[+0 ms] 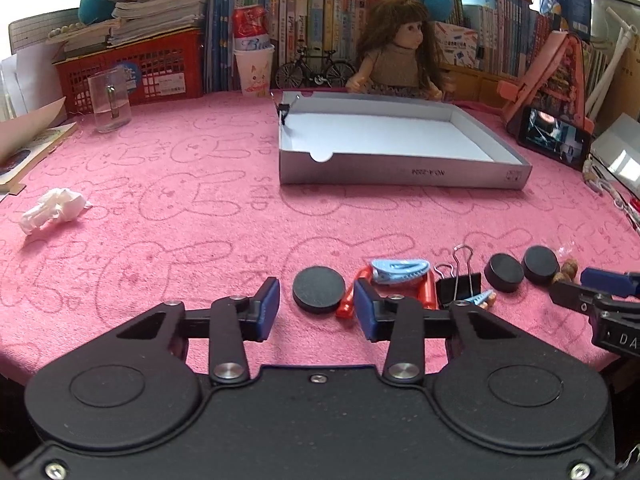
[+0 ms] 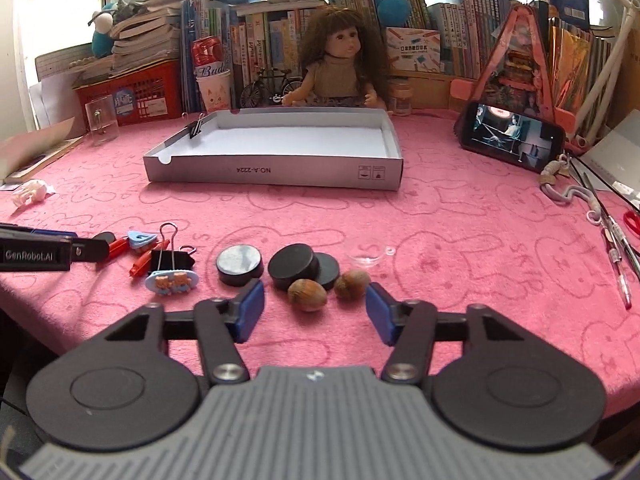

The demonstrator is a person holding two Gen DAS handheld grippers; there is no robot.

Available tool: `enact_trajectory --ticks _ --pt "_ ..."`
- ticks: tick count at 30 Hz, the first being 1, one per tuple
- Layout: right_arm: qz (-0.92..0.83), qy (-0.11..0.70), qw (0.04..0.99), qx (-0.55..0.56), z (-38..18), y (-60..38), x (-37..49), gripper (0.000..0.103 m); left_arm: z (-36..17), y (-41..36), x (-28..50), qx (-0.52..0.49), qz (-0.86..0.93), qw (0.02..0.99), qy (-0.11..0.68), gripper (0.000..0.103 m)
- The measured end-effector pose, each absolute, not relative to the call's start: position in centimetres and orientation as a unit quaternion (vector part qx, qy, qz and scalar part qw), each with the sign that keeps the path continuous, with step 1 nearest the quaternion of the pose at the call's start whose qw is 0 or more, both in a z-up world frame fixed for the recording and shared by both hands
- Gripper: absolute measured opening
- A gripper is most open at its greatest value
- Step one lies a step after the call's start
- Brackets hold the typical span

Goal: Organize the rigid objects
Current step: 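Close the left tool on a black puck while the right tool closes on a hazelnut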

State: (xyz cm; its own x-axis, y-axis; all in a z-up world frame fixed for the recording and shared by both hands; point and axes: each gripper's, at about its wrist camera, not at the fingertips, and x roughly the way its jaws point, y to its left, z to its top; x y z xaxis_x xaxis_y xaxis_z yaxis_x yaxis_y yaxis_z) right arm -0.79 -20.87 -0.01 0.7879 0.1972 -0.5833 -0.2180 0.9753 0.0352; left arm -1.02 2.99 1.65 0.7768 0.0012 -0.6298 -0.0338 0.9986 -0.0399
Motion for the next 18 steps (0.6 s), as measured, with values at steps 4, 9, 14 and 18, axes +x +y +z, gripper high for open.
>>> enact_trajectory --ticks 4,9,14,18 --pt "0.119 0.310 0.943 -0.020 -0.1 -20.7 -0.9 0.041 1.7 3.4 -1.0 -0.026 0.014 0.944 0.330 0.032" --pt "0.123 0.314 0.941 -0.023 -0.2 -20.6 -0.8 0.039 1.3 3.6 -0.8 -0.023 0.016 0.941 0.336 0.030" --pt "0.118 0.316 0.941 -0.020 -0.3 -20.7 -0.6 0.039 0.8 3.1 -0.6 -0.019 0.005 0.940 0.342 0.032" --pt "0.116 0.317 0.941 -0.021 -0.4 -20.8 -0.4 0.039 0.4 2.7 -0.2 -0.013 0.007 0.939 0.343 0.034"
